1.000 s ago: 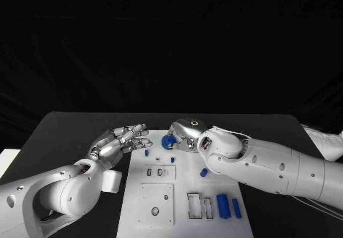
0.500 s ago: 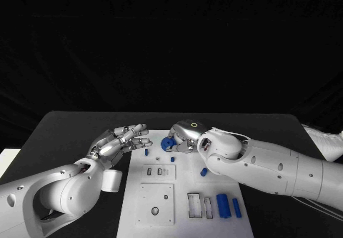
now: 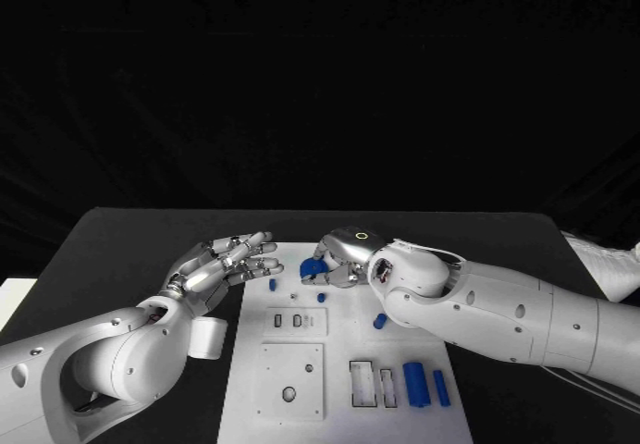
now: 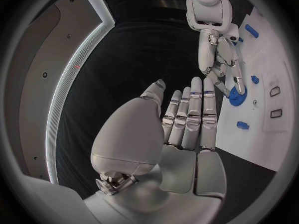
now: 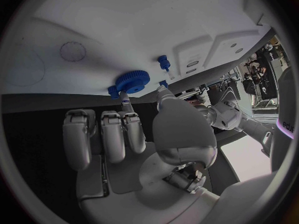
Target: Assemble the parts on the task board
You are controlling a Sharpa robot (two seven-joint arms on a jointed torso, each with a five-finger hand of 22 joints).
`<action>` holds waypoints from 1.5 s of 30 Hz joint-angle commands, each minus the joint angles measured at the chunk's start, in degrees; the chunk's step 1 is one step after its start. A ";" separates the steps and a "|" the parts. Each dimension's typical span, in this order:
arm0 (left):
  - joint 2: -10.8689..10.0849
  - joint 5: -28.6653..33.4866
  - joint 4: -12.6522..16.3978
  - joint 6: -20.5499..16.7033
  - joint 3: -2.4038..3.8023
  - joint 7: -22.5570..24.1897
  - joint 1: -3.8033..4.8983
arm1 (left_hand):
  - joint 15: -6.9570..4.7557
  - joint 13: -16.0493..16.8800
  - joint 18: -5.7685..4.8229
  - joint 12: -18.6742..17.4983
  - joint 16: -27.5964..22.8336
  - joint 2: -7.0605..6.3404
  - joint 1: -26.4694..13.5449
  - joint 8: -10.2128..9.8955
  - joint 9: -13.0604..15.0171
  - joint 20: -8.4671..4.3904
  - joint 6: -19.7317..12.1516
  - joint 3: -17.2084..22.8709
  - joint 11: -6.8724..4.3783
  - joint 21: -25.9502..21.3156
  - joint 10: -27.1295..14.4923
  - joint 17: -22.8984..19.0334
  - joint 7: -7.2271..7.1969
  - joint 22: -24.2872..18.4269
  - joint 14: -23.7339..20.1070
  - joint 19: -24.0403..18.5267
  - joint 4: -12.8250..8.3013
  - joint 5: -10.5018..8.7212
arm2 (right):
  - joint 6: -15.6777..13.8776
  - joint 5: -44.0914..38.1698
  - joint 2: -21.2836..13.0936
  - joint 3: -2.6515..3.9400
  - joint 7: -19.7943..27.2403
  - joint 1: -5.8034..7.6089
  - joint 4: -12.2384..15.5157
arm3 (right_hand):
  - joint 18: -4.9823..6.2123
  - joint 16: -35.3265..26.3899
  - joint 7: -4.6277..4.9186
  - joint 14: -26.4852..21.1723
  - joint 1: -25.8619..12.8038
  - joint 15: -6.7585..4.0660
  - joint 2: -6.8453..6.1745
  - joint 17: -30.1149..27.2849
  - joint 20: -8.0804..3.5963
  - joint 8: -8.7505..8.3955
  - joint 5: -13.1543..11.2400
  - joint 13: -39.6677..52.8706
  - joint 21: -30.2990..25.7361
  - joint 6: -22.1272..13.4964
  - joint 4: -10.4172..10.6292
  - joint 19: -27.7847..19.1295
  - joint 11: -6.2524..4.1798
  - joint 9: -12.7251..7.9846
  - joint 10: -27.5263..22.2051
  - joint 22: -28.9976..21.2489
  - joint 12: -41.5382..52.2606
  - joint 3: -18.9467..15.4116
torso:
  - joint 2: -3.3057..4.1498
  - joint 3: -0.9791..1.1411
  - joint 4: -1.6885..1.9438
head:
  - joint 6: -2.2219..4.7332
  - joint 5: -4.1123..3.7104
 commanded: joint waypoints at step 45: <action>1.17 0.38 -3.00 1.96 -0.03 0.33 -0.03 | -0.08 -0.01 0.26 -0.22 -0.28 0.01 0.46 -0.26 -0.02 0.20 0.23 0.29 0.16 -0.40 -0.03 0.10 0.10 -0.08 0.02 0.13 -0.32 -0.15 | -3.79 38.25 -25.52 0.64 25.24 -1.83 2.23 | -0.74 -0.40 -0.21 5.38 20.85 0.13 -0.24 11.74 0.17 -0.20 1.60 14.49 0.03 0.40 -12.00 1.49 0.09 0.01 5.57 6.43 -0.79 -1.33 | -0.72 1.72 -2.60 | 1.20 -0.31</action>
